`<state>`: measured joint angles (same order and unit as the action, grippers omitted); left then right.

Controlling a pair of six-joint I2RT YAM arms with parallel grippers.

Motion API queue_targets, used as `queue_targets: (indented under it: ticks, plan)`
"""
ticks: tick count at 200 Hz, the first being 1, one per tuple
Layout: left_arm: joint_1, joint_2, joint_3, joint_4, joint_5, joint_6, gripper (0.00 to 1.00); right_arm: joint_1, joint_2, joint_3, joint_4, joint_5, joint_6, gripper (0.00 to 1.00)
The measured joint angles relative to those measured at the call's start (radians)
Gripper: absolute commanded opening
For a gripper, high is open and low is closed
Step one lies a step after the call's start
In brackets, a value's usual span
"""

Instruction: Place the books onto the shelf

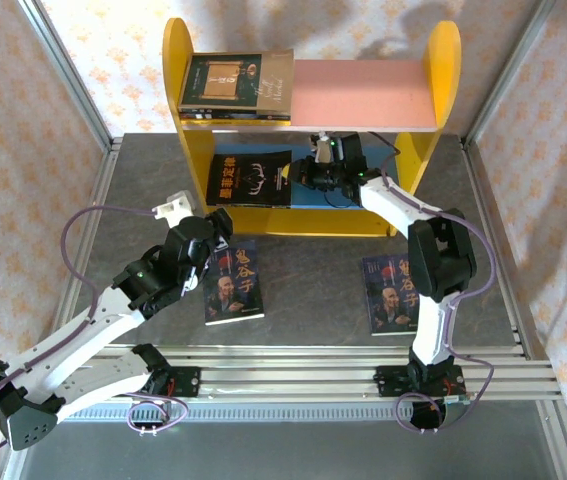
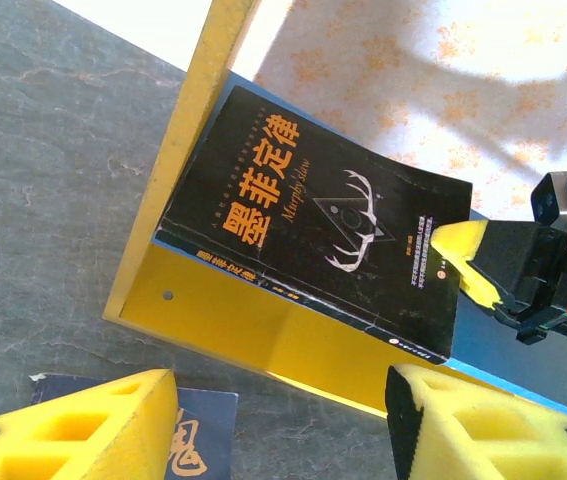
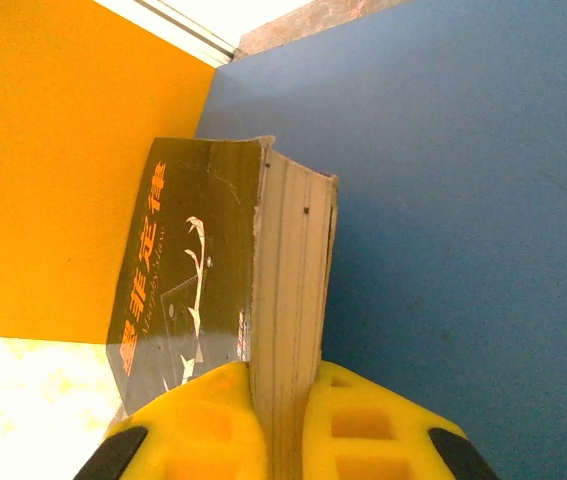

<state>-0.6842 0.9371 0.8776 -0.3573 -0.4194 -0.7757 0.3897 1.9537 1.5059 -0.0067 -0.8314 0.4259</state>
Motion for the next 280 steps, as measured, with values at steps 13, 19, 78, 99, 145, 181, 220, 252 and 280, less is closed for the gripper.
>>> queue_targets:
  ticks: [13, 19, 78, 99, 145, 181, 220, 252, 280]
  plan:
    - [0.000, 0.000, -0.002, -0.001, 0.000, 0.000, 0.57, 0.000, 0.001, 0.000, 0.000, 0.000, 0.000, 0.04]
    - [0.000, 0.000, -0.003, -0.001, 0.000, 0.000, 0.57, 0.000, 0.001, 0.000, 0.002, 0.000, 0.000, 0.04]
    - [0.011, 0.000, -0.019, 0.001, 0.016, 0.000, 0.58, -0.002, 0.002, 0.000, 0.008, 0.000, 0.008, 0.03]
    - [0.011, 0.000, -0.023, 0.001, 0.020, 0.000, 0.58, -0.005, 0.003, 0.002, 0.010, -0.001, 0.008, 0.03]
    - [0.017, 0.000, -0.024, 0.002, 0.025, 0.000, 0.59, -0.014, 0.033, 0.040, 0.011, -0.010, 0.008, 0.04]
    - [0.020, 0.000, -0.024, 0.002, 0.029, 0.000, 0.59, -0.016, 0.042, 0.051, 0.013, -0.027, 0.007, 0.05]
    - [0.021, 0.001, -0.024, 0.003, 0.039, 0.000, 0.59, -0.022, 0.090, 0.107, 0.008, -0.069, -0.005, 0.06]
    - [0.031, 0.001, -0.024, 0.005, 0.045, 0.000, 0.59, -0.024, 0.100, 0.116, -0.002, -0.079, -0.019, 0.06]
    - [0.031, 0.013, -0.024, 0.009, 0.045, 0.000, 0.59, -0.024, 0.100, 0.117, -0.005, -0.079, -0.024, 0.07]
